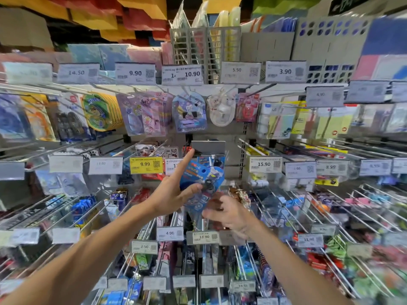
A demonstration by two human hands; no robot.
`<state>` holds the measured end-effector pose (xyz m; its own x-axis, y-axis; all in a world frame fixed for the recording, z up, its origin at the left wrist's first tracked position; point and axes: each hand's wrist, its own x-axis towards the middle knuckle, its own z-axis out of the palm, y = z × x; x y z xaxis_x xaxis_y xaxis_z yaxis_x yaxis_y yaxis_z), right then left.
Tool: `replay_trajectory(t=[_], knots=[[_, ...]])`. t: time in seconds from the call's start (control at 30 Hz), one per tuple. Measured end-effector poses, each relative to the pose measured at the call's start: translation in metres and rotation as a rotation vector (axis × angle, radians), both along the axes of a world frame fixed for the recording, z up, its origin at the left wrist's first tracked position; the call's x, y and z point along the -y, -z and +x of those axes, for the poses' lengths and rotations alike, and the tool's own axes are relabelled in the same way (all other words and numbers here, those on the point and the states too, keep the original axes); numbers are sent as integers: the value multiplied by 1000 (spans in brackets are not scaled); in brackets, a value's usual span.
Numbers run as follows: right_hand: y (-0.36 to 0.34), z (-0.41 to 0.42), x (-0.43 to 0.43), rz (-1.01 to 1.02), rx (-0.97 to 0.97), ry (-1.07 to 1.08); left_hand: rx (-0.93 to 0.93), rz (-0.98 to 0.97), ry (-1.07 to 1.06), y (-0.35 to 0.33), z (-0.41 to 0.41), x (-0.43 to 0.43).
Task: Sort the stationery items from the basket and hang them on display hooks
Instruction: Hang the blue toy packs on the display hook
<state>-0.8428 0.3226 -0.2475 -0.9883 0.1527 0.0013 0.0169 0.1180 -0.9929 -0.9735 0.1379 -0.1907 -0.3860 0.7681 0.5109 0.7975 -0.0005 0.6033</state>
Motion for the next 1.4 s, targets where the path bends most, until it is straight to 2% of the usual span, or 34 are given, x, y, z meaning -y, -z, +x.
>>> replay_trajectory(t=[0.07,0.17,0.3,0.4,0.57,0.8,0.97,1.13,1.4], knots=[[-4,4,8,15,-122,152,27,32,19,2,5,-5],[-11,11,12,125,-256,236,46,-6,14,1,13,-8],[-12,21,1,234,-278,289,6,-53,-39,-1,12,-5],[-9,28,-15,296,-211,346,83,-83,-28,-4,12,0],[-18,26,-14,194,-225,359,65,-103,-48,-9,13,5],[-22,9,-11,244,-246,513,62,-130,-44,-9,10,6],[-21,-1,-9,254,-271,564,-95,-160,-74,-8,6,7],[-15,-23,-16,285,-187,624,-261,-208,-164,-5,0,8],[-22,-69,-37,233,74,742,-459,-116,-131,3,-8,3]])
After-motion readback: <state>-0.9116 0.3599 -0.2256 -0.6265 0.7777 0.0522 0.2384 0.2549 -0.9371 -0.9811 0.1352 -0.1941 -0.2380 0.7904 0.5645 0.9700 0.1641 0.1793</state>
